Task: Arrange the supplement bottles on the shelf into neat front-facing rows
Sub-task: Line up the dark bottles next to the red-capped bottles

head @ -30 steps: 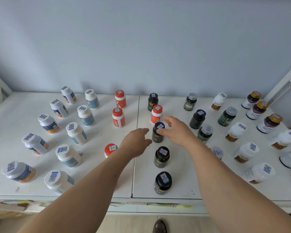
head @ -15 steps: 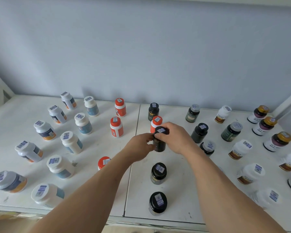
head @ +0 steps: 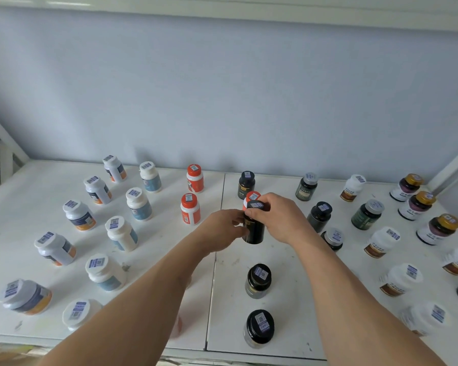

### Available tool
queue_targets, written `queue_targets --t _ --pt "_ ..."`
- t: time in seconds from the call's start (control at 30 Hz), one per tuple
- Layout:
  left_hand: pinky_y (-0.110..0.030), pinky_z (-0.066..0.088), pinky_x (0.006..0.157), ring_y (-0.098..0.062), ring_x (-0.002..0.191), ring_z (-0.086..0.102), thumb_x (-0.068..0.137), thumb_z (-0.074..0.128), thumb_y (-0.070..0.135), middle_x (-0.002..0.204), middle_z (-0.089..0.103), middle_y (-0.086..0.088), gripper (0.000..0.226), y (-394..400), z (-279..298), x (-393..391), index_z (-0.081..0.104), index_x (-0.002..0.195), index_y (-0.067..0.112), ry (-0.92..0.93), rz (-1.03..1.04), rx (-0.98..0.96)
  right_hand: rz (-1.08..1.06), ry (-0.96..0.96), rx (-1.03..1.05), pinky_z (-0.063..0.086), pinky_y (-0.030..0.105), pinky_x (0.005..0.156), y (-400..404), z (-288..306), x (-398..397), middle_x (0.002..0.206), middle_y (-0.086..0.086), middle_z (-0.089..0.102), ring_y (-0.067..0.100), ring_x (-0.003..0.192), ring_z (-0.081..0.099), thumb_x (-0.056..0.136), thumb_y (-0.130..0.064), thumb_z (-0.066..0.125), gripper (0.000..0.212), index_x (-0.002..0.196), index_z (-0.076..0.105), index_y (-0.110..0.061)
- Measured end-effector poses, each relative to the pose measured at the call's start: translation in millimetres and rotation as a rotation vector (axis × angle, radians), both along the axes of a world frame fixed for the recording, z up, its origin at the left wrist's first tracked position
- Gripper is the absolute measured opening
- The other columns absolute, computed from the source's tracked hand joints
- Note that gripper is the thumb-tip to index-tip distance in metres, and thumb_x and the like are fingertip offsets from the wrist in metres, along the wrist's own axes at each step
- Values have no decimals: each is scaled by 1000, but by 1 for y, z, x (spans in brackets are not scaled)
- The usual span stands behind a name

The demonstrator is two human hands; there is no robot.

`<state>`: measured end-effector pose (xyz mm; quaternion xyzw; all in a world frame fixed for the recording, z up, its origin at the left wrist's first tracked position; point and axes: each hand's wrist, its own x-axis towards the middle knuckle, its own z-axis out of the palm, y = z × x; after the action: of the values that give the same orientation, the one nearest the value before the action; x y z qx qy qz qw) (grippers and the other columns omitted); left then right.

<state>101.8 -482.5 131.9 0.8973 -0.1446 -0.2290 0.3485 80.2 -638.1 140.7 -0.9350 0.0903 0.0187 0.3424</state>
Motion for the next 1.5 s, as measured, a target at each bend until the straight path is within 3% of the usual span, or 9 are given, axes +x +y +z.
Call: queue_targets --t 0.2,0.4,0.57,0.77,0.9,1.07,1.2,1.3,1.5 --pt "-36 41 105 -20 120 55 93 59 20 133 59 -1 42 -1 -4 0 54 134 20 22 -35 22 -6 21 6 39 23 62 -2 -6 -3 96 -3 66 16 87 58 84 -48 65 35 107 63 -21" --pt "-33 42 104 -21 123 52 94 58 23 138 54 -1 48 -3 -18 0 46 140 20 -51 -129 198 -8 70 93 38 18 63 -8 -27 -13 103 -7 66 13 91 59 86 -37 67 35 119 62 -26" --pt "-34 39 106 -21 127 50 96 55 20 142 51 0 49 -6 -26 1 42 144 20 -64 -174 248 -25 142 109 44 27 84 -8 -45 -19 117 -4 65 16 103 59 86 -33 68 42 126 58 -25" --pt "-34 39 106 -21 127 50 97 55 23 143 50 0 49 -6 -30 7 41 144 21 -87 -184 249 -23 162 135 44 26 89 -10 -47 -23 118 -5 65 14 106 59 82 -30 74 50 128 56 -26" --pt "-34 41 105 -22 125 52 97 54 25 142 51 -1 49 -7 -30 16 41 144 20 -123 -161 254 -6 237 148 43 31 99 -15 -46 -21 132 -5 57 13 118 54 76 -40 78 70 137 47 -26" --pt "-35 41 105 -23 126 51 97 55 25 142 51 -2 50 -12 -30 33 41 144 19 -132 -63 233 -63 98 202 37 35 107 -26 -32 5 146 -3 46 13 131 45 80 -44 74 72 141 43 -23" --pt "-36 40 105 -23 128 49 96 56 26 145 48 -2 52 -19 -32 48 39 145 18 -127 -8 231 -2 92 110 35 30 102 -31 -30 42 148 -1 42 17 133 43 81 -47 72 75 144 39 -23" --pt "-36 39 106 -23 130 47 96 56 26 147 46 -2 53 -24 -35 57 38 146 20 -117 20 241 85 149 101 34 25 92 -30 -37 62 146 -1 45 19 129 46 83 -38 72 73 145 36 -25" --pt "-36 40 105 -23 127 49 95 56 23 144 49 -2 52 -32 -39 68 39 145 20 -40 27 215 87 153 113 40 25 80 -37 -52 76 120 -4 63 15 104 58 84 -45 70 54 131 51 -28"
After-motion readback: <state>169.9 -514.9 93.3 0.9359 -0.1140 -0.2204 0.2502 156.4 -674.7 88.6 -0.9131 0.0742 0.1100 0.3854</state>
